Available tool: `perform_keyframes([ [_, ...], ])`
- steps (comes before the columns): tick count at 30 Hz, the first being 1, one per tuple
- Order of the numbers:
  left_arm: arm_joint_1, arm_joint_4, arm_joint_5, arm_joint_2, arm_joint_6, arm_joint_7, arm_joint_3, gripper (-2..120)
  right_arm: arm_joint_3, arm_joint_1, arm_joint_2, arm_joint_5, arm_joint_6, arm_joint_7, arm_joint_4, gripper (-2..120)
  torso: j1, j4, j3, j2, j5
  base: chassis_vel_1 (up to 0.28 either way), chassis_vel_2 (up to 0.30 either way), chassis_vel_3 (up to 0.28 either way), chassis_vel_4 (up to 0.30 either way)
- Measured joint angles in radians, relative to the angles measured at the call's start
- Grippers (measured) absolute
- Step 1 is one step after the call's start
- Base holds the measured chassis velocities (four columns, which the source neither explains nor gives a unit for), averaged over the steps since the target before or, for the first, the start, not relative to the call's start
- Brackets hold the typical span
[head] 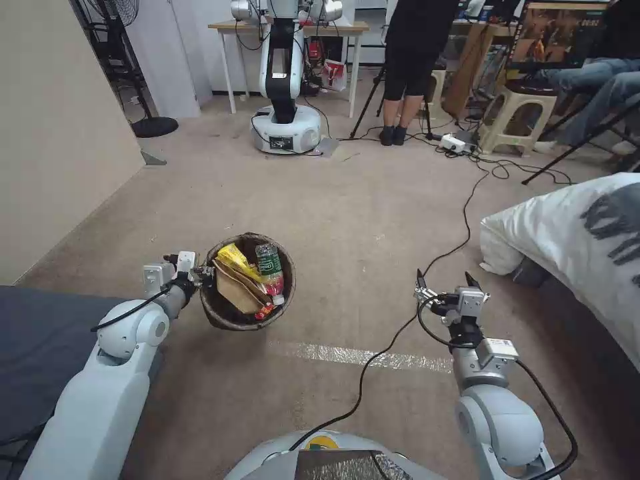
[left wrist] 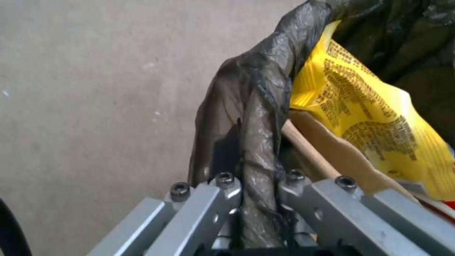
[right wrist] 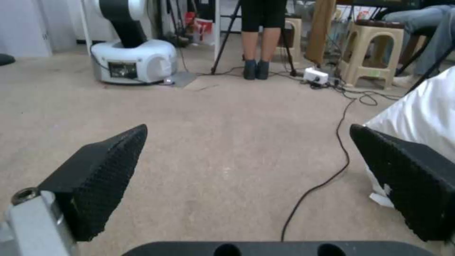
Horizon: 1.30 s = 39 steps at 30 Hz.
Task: Pick up the trash bin, then pick up the garbage from the floor and place it into the trash bin.
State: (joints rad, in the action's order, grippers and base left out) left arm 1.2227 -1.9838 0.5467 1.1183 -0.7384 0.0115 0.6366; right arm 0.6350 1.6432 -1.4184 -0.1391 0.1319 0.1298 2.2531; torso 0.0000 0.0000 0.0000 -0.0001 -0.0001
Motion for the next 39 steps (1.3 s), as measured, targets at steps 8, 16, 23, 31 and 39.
perform_keyframes([
  [8, -0.024, 0.063, 0.026, 0.027, 0.001, -0.014, -0.046, 3, 0.003, -0.001, 0.002, -0.005, 0.0, 0.001, -0.001, 100, 0.0, -0.0001, 0.0, 0.0, 0.0001, 0.0, 0.0, 0.0, 0.0],
  [16, -0.027, 0.099, 0.105, 0.053, 0.002, -0.069, -0.082, 3, 0.005, -0.005, -0.001, -0.008, 0.0, 0.001, -0.005, 100, 0.0, -0.0001, 0.0, 0.0, 0.0001, 0.0, 0.0, 0.0, 0.0],
  [23, -0.027, 0.121, 0.152, 0.084, 0.002, -0.126, -0.106, 3, 0.008, -0.006, -0.002, -0.012, -0.001, 0.002, -0.008, 100, 0.0, 0.0, 0.0, 0.0, 0.0003, 0.0, 0.0, 0.0, 0.0],
  [31, -0.022, 0.141, 0.253, 0.121, 0.003, -0.267, -0.125, 3, 0.009, -0.005, -0.005, -0.013, -0.003, 0.0, -0.013, 100, 0.0, 0.0, 0.0, 0.0, 0.0002, 0.0, 0.0, 0.0, 0.0],
  [39, -0.022, 0.155, 0.314, 0.138, 0.003, -0.329, -0.131, 3, 0.008, -0.007, -0.006, -0.013, -0.004, -0.002, -0.014, 100, 0.0, 0.0, 0.0, 0.0, 0.0002, 0.0, 0.0, 0.0, 0.0],
])
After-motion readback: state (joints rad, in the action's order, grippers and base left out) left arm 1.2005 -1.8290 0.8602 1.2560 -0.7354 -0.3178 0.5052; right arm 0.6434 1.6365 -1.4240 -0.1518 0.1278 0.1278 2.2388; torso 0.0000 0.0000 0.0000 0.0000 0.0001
